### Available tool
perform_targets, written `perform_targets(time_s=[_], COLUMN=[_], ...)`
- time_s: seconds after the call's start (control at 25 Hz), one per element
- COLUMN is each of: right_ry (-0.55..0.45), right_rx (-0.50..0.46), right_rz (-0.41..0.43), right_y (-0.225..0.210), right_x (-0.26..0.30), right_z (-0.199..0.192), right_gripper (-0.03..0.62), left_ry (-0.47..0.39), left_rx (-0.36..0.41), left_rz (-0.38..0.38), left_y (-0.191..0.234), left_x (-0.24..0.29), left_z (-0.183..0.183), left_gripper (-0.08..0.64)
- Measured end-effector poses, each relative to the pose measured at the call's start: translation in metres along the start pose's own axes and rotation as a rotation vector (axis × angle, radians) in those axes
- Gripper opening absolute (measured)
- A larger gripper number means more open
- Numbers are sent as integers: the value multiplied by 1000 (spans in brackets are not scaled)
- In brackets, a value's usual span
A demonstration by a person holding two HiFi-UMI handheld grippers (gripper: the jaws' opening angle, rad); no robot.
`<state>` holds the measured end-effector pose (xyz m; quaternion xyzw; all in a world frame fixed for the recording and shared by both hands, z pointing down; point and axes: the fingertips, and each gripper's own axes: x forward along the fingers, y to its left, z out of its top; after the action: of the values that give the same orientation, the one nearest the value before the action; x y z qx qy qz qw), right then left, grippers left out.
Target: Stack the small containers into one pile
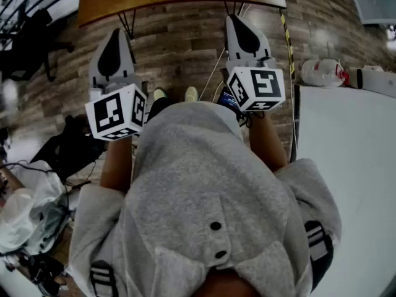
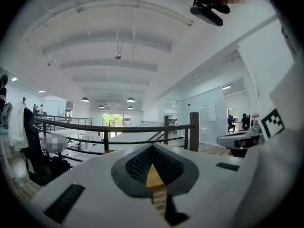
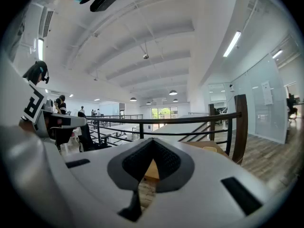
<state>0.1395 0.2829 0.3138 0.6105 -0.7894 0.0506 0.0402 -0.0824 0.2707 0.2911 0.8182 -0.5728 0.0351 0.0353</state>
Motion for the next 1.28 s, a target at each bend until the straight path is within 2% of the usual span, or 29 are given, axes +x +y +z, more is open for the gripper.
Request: perform_targets(time_s=[0.52,1.28], right_ry=[-28,-20], right_rx=[24,28], right_rz=[51,117], right_y=[25,44], right_x=[40,61], right_z=[18,24], right_gripper=[12,12], left_ry=[15,14], left_rx=[-24,-32], left_rz=[9,-6], left_y=[42,53], left_x=[22,26], left_z=[11,19], left_gripper=[11,11])
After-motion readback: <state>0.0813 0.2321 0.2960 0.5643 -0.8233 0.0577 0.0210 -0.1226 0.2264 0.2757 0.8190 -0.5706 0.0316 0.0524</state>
